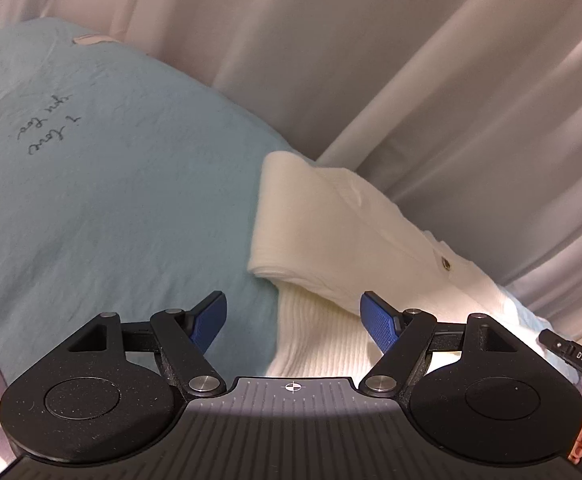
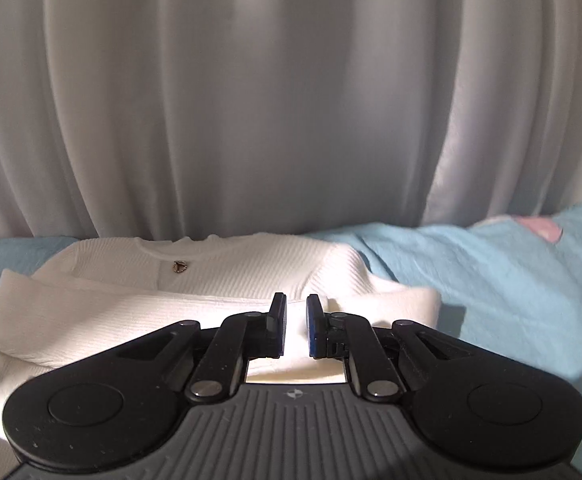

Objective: Fold small clothes

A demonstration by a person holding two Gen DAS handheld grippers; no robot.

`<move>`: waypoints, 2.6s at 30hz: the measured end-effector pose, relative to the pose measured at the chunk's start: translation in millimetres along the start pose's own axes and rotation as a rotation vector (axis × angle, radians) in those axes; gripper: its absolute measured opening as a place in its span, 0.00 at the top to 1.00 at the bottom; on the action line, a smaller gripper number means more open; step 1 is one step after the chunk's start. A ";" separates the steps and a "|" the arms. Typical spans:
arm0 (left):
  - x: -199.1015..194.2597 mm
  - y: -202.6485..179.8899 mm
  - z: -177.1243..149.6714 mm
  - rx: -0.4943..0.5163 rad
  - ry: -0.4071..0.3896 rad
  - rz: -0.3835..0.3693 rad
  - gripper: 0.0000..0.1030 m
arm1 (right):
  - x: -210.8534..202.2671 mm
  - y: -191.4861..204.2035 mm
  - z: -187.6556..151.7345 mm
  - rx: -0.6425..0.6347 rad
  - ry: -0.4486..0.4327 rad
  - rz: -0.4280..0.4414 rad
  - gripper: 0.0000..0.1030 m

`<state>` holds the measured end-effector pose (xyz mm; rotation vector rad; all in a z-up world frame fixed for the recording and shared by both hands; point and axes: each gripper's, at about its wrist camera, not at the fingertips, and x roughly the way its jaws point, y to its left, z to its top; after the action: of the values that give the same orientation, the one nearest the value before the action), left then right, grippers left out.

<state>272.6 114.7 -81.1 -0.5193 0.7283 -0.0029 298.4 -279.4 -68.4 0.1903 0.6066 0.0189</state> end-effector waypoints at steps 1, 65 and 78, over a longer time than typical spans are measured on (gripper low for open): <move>2.5 -4.5 0.4 0.026 0.000 0.000 0.23 | 2.3 -8.6 -3.5 0.055 0.014 0.023 0.75; 49.1 -77.7 11.4 0.271 0.076 -0.075 0.22 | 12.5 -65.5 -34.9 0.717 0.047 0.157 0.95; 54.2 -75.3 12.1 0.277 0.091 -0.071 0.22 | 20.8 -54.4 -48.3 0.775 0.135 0.158 0.86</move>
<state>334.2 44.6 -73.7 -0.2814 0.7840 -0.1924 286.0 -323.0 -129.0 0.9946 0.7095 -0.0529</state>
